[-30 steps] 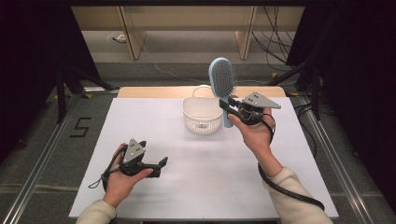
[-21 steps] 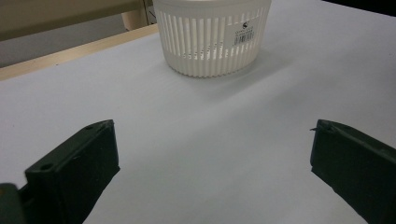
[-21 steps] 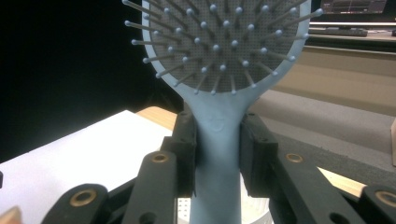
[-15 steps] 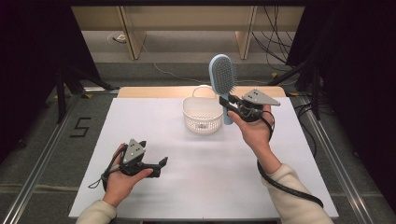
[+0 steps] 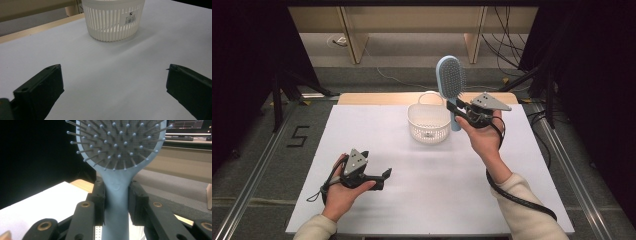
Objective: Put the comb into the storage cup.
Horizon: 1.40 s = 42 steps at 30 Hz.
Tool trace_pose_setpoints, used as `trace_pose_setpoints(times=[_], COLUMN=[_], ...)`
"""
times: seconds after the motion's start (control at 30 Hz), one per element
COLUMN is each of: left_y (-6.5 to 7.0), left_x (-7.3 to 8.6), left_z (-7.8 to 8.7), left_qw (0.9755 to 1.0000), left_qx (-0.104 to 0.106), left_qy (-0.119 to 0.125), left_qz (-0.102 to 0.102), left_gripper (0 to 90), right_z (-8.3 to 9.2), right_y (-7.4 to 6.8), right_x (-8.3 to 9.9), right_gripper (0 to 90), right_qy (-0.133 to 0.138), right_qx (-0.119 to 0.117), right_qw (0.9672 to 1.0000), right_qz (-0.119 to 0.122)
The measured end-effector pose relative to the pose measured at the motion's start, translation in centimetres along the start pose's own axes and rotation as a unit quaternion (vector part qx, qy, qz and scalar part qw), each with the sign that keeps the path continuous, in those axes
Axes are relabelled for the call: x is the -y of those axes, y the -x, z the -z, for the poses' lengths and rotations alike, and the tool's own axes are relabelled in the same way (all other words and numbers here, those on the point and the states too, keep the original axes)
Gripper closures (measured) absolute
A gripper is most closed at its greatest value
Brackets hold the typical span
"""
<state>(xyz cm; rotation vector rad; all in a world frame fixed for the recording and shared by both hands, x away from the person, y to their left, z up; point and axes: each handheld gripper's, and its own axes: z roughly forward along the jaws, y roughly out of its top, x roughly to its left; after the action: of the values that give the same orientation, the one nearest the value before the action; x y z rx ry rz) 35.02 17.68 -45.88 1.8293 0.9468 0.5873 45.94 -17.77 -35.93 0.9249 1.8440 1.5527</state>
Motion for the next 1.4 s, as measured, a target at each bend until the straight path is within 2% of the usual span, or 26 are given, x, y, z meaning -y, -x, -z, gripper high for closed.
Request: trace_pose_setpoints(times=[1.4], left_y=[0.0], left_x=[0.0], left_z=[0.0], left_qw=[1.0], left_qx=[0.001], left_qy=[0.0], left_qz=[0.0], left_gripper=[0.4], right_z=[-1.1], right_y=[0.3], right_x=[-0.6], right_gripper=[70.7], right_qy=[0.002], right_qx=[0.01], right_qw=[0.9999], right_qz=[0.001])
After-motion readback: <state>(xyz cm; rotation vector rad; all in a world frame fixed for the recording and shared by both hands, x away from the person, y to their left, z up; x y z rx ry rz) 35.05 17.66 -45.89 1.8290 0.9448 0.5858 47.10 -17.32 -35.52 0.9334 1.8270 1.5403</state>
